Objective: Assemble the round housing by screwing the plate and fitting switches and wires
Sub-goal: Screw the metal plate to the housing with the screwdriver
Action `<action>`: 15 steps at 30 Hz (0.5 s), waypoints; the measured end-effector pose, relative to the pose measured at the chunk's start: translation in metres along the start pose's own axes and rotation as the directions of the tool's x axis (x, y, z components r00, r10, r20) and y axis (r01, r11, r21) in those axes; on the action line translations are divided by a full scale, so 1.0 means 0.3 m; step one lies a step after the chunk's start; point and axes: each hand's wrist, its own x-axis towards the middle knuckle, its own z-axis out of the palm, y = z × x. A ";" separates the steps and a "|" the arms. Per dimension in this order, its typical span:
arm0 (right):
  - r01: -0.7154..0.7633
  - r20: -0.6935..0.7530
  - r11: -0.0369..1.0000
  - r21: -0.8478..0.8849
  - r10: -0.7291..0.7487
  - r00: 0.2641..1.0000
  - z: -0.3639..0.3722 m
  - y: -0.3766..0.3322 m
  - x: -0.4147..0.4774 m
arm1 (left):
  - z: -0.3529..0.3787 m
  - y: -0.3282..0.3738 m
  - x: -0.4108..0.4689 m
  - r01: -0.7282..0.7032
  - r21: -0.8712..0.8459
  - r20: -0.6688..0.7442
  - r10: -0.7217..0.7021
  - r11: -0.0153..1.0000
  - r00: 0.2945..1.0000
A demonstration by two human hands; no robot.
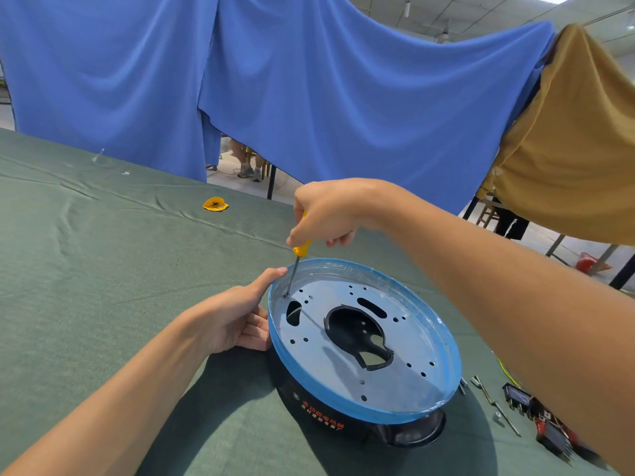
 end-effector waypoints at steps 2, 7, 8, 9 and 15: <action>0.020 -0.035 1.000 -0.002 -0.020 0.999 0.005 0.004 -0.002 | 0.000 0.000 0.001 0.001 0.002 -0.006 -0.001 1.000 1.000; 0.000 -0.156 0.997 -0.074 -0.011 0.988 0.050 0.012 0.005 | -0.001 -0.003 0.002 -0.002 0.004 -0.009 0.002 1.000 1.000; -0.008 -0.137 0.998 -0.068 -0.002 0.991 0.045 0.014 0.002 | -0.002 -0.003 0.002 -0.003 0.006 -0.005 0.003 1.000 1.000; -0.015 -0.097 0.998 -0.053 0.009 0.995 0.036 0.013 -0.004 | -0.002 -0.003 0.001 -0.005 0.004 0.000 0.005 1.000 1.000; 0.076 -0.115 0.997 0.000 -0.076 0.990 0.014 0.012 -0.022 | 0.004 0.001 -0.006 0.004 -0.005 -0.007 -0.004 1.000 1.000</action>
